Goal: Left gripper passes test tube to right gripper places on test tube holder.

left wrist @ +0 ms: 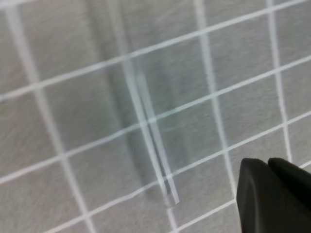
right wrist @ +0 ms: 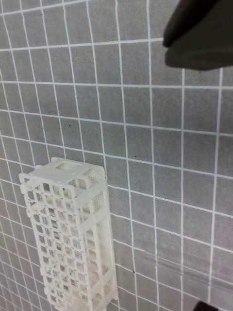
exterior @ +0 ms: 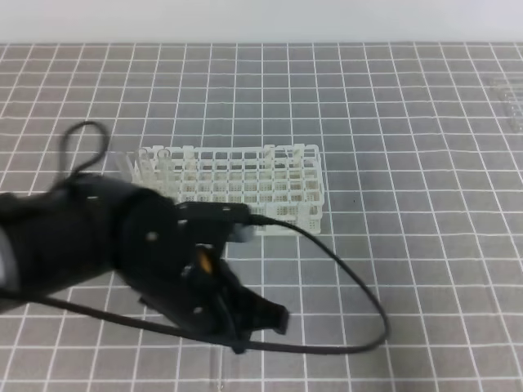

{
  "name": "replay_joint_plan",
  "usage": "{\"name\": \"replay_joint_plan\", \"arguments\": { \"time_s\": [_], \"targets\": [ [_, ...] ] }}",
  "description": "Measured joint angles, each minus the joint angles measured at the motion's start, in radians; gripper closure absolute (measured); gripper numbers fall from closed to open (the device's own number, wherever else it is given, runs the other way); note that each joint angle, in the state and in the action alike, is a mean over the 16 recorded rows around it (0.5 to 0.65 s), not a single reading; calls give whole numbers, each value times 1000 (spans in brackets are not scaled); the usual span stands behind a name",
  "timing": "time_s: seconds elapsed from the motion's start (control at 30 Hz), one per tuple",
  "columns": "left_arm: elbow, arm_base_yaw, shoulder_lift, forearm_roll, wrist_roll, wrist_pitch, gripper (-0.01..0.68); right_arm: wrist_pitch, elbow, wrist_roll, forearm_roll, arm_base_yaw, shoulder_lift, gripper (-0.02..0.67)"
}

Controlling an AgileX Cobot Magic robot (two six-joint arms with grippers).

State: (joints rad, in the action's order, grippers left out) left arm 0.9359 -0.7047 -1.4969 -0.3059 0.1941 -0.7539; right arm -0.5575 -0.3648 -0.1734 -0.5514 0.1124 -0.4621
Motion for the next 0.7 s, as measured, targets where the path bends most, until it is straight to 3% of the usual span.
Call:
{"name": "replay_joint_plan", "arguments": {
  "time_s": [0.3, 0.7],
  "targets": [
    [113, -102, -82, 166, 75, -46, 604, -2, 0, 0, -6, 0, 0, 662],
    [120, -105, -133, 223, 107, -89, 307, 14, 0, 0, -12, 0, 0, 662]
  ]
}}
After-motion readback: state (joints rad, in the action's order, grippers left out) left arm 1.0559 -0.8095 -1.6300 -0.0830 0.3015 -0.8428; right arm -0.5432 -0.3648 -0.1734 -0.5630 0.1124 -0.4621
